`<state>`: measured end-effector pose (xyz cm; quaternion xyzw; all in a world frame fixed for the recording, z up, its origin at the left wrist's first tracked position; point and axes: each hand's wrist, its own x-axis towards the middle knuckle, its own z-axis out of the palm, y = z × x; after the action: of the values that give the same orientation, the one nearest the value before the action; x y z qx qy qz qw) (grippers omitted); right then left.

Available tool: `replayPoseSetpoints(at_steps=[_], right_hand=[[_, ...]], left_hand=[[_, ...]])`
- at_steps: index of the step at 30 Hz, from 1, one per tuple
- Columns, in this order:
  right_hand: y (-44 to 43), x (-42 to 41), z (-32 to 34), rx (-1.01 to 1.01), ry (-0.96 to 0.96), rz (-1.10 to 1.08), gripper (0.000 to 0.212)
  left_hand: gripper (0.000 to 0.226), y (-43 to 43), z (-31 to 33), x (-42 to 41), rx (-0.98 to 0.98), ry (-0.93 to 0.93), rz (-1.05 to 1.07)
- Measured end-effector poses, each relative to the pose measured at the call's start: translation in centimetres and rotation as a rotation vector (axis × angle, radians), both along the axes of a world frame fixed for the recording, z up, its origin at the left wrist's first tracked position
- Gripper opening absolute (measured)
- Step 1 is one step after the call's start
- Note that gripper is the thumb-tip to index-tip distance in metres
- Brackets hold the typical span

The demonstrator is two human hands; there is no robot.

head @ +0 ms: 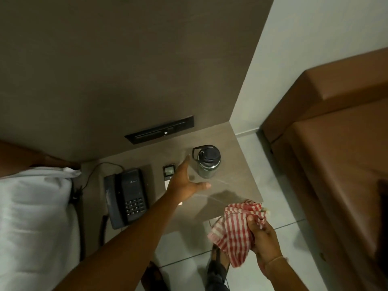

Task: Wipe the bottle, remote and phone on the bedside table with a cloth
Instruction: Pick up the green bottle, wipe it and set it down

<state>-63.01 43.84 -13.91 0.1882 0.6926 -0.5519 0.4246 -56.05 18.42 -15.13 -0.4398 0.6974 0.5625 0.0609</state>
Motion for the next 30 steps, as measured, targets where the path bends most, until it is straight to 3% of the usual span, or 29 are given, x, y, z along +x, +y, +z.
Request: replayPoseSetpoints(at_steps=[3,5,8,9,11,12,15,19,22,26,28,30], right_hand=[[0.9,-0.3,-0.5,0.003,-0.011,-0.046,0.035],[1.1,-0.5,-0.4,-0.007,-0.005,-0.054,0.034],[1.1,-0.8,-0.3,0.005,-0.006,-0.045,0.07],[1.1,-0.8,-0.4,0.003,-0.009,-0.048,0.066],[1.0,-0.8,-0.8,0.005,-0.003,-0.061,0.032],[1.2,-0.9,-1.3,0.019,0.004,-0.066,0.027],[1.0,-0.9,-1.9,0.033,0.01,-0.087,0.026],[0.6,-0.9,-2.2,0.021,0.017,-0.132,0.023],[0.3,-1.1,-1.9,0.002,0.025,-0.152,0.021],[0.2,-1.7,-0.4,0.026,0.066,-0.187,0.029],[0.3,-2.1,1.2,0.049,0.123,-0.243,0.032],[0.3,-2.3,4.3,0.03,0.172,-0.304,0.02]], left_hand=[[0.104,-0.6,-0.8,-2.3,-0.006,0.111,0.019],[0.102,-1.0,-1.2,-3.3,0.004,0.144,0.052],[0.102,-1.4,-1.3,-4.3,0.05,0.189,0.09],[0.099,-1.5,-1.3,-4.5,0.054,0.198,0.094],[0.094,-1.6,-1.3,-4.8,0.068,0.202,0.105],[0.091,-1.6,-1.3,-4.9,0.071,0.197,0.108],[0.091,-1.7,-1.4,-5.4,0.063,0.223,0.058],[0.065,-1.8,-1.1,-6.2,-0.033,0.21,-0.019],[0.061,-2.2,-0.4,-6.7,-0.064,0.213,-0.032],[0.075,-3.3,1.8,-6.5,0.051,0.202,0.083],[0.07,-3.4,4.2,-5.8,0.106,0.237,0.122],[0.059,-3.2,7.8,-4.7,0.12,0.259,0.152]])
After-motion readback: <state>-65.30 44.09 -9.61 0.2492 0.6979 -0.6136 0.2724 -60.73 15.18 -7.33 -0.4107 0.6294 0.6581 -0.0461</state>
